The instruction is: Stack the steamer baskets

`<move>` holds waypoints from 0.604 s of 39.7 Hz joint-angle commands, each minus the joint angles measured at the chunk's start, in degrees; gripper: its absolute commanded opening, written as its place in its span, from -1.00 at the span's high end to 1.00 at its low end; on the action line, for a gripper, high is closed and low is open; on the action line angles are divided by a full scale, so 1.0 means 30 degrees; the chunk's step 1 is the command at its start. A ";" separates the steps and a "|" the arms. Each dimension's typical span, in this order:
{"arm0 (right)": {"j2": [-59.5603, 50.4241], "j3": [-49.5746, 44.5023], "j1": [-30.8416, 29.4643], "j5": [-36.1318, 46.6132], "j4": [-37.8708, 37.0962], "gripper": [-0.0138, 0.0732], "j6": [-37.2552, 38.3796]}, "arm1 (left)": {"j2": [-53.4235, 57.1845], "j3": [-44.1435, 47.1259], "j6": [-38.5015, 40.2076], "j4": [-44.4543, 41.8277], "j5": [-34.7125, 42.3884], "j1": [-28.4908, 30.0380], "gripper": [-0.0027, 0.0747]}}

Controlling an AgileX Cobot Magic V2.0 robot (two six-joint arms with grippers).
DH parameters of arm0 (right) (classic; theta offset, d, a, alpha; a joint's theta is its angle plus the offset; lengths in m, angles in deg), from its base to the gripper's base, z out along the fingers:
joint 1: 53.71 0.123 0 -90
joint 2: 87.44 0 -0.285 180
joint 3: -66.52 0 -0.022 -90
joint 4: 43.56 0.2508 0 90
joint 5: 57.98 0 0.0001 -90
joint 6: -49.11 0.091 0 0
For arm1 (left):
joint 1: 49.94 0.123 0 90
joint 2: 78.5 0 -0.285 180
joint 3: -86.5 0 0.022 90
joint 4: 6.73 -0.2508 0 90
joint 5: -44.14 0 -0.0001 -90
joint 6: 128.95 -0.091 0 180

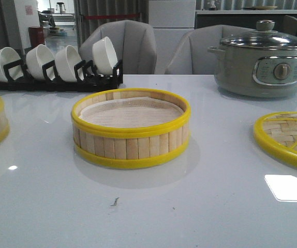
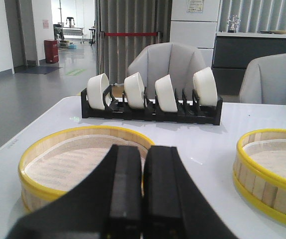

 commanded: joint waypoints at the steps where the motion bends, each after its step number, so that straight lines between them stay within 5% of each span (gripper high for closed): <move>1: -0.0384 0.0277 -0.0127 0.1722 -0.0216 0.57 -0.0124 | 0.0256 0.0067 0.0000 -0.0013 0.1720 0.0054 0.71; 24: -0.0384 0.0277 -0.0127 0.1722 -0.0216 0.57 -0.0124 | 0.0073 -0.0180 0.0000 0.0983 0.1456 0.0019 0.71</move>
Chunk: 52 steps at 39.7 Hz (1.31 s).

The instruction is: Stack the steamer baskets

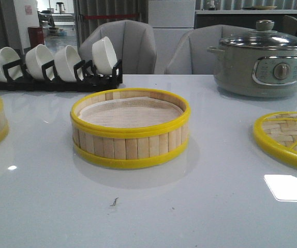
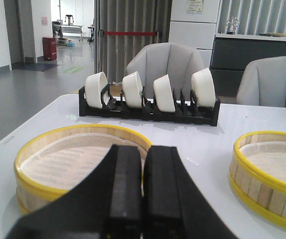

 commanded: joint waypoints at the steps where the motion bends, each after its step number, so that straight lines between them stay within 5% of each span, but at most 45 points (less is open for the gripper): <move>1: -0.0384 0.0277 -0.0127 0.1722 -0.0216 0.57 -0.0124 | -0.0132 -0.0322 0.0000 0.0543 0.1451 0.0019 0.71; 11: -0.0384 0.0277 -0.0127 0.1722 -0.0216 0.57 -0.0124 | -0.7216 -0.6419 0.0000 -0.0922 0.0096 0.0019 0.71; 20: -0.0384 0.0277 -0.0127 0.1722 -0.0216 0.57 -0.0124 | -1.6468 -1.6050 -0.0142 -0.1832 -0.5974 0.0019 0.71; 26: -0.0384 0.0277 -0.0127 0.1722 -0.0216 0.57 -0.0124 | -2.0223 -1.9631 -0.0142 -0.1832 -0.9180 0.0019 0.71; 52: -0.0384 0.0277 -0.0127 0.1722 -0.0216 0.57 -0.0124 | -2.1533 -2.0255 -0.0142 -0.1832 -1.0360 0.0019 0.71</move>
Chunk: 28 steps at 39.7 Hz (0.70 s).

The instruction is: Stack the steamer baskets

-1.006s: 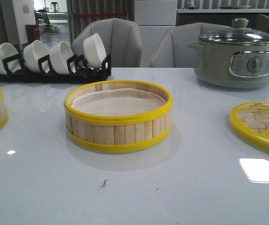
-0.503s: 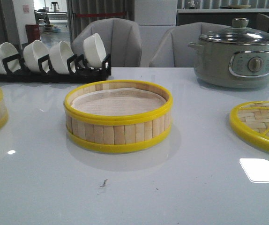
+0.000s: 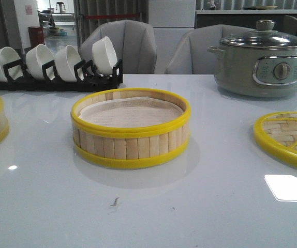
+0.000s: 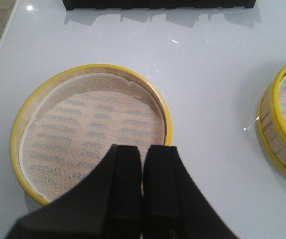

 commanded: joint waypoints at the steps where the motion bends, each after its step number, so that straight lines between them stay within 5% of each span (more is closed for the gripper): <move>1: -0.0384 0.0277 -0.0127 0.1722 -0.0216 0.57 -0.0124 | 0.0370 -0.0690 -0.0042 0.0379 0.1306 0.0019 0.71; 28: -0.0384 0.0277 -0.0127 0.1722 -0.0216 0.57 -0.0124 | 0.0370 -0.0690 -0.0042 -0.0174 0.1745 0.0040 0.71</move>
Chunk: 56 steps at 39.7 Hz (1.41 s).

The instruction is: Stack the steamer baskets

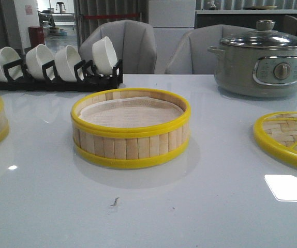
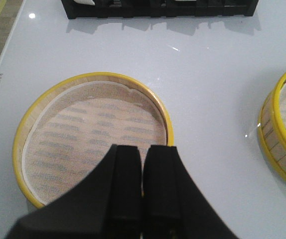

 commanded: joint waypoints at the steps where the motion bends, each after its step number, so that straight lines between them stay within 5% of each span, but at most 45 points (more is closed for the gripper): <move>1: -0.0384 0.0277 -0.0127 0.1722 -0.0216 0.57 -0.0124 | 0.0370 -0.0690 -0.0042 -0.0041 0.1275 0.0040 0.71; 14: -0.0384 0.0277 -0.0127 0.2014 -0.0216 0.57 -0.0124 | 0.0370 -0.0690 -0.0042 0.0003 0.1241 0.0040 0.71; 25: -0.0384 0.0649 -0.0127 0.6946 -0.0216 0.57 0.0198 | 0.0370 -0.0690 -0.0042 0.0003 0.1241 0.0040 0.71; 35: 0.3007 0.6115 -0.0127 -0.0391 -0.0216 0.57 0.0615 | 0.0370 -0.0690 -0.0042 0.0003 0.1241 0.0040 0.71; 48: 1.3996 1.3499 -0.0127 -0.1750 -0.0216 0.57 0.0598 | 0.0370 -0.0690 -0.0042 0.0189 0.1241 0.0040 0.71; 56: 1.6908 1.5492 -0.0127 -0.3406 -0.0139 0.57 0.0598 | 0.0370 -0.0690 -0.0042 0.0189 0.1241 0.0040 0.71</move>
